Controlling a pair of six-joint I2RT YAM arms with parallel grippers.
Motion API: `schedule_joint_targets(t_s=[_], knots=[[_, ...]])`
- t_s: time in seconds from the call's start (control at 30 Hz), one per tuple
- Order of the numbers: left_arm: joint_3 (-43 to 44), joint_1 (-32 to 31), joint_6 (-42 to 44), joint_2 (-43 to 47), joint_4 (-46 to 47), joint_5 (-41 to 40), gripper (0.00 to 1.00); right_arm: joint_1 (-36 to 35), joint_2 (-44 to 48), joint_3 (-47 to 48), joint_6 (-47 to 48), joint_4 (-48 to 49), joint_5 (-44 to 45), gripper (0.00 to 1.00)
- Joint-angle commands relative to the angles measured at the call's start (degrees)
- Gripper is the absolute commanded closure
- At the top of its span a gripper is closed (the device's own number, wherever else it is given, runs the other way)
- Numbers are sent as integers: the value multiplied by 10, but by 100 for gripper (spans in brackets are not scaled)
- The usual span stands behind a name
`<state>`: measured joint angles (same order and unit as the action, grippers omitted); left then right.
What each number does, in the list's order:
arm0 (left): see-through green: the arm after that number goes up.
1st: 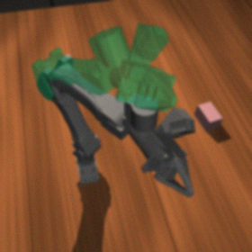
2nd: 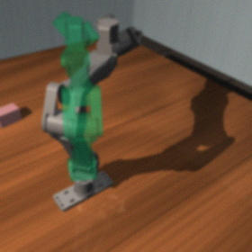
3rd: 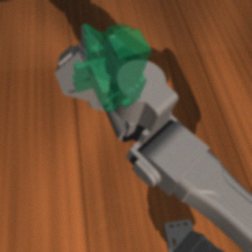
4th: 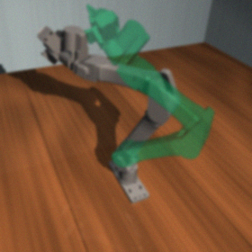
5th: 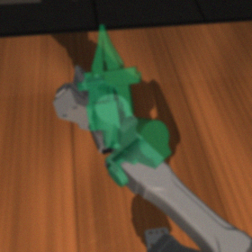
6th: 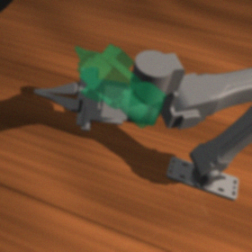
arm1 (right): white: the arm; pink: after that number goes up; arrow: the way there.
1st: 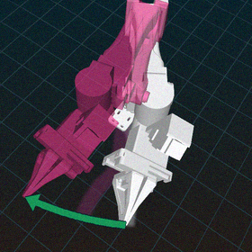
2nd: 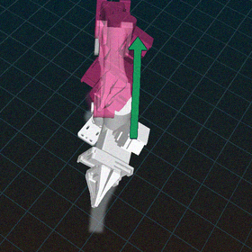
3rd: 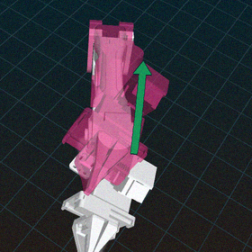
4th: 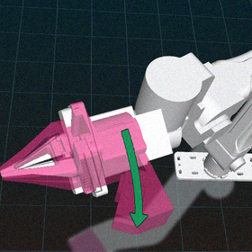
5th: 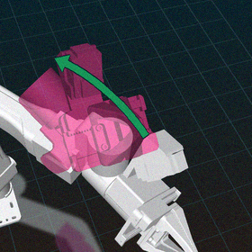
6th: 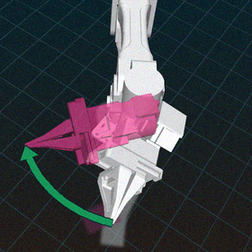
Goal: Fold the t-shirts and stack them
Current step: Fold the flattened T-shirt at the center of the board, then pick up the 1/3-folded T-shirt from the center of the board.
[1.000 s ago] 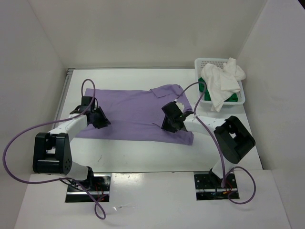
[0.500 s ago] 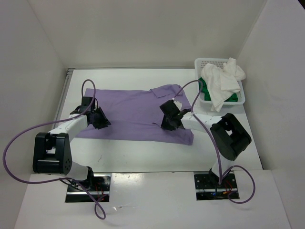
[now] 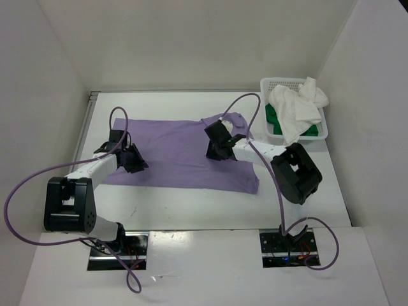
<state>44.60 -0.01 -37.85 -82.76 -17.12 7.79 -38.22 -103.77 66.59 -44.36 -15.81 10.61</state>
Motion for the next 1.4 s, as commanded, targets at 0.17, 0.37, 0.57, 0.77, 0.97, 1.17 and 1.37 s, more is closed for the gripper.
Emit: schedule_joint_targets(t_s=[0.17,0.37,0.57,0.77,0.97,1.17,1.37], knots=[[3,4,-3,26,-12,-8,67,8,-65,98,45,3,26,61],[85,21,-3,15,-10,-28,66,21,-31,113,71,3,38,58],[177,78,-10,-61,38,-34,66,83,-20,110,91,10,31,84],[292,109,-21,-186,57,-96,58,126,-7,87,91,29,10,84],[406,120,-27,-304,67,-154,46,154,-7,87,91,39,-13,84],[531,138,-7,-419,42,-192,41,155,10,74,91,39,-45,84],[689,138,22,-508,-8,-219,40,167,22,55,91,45,-60,82]])
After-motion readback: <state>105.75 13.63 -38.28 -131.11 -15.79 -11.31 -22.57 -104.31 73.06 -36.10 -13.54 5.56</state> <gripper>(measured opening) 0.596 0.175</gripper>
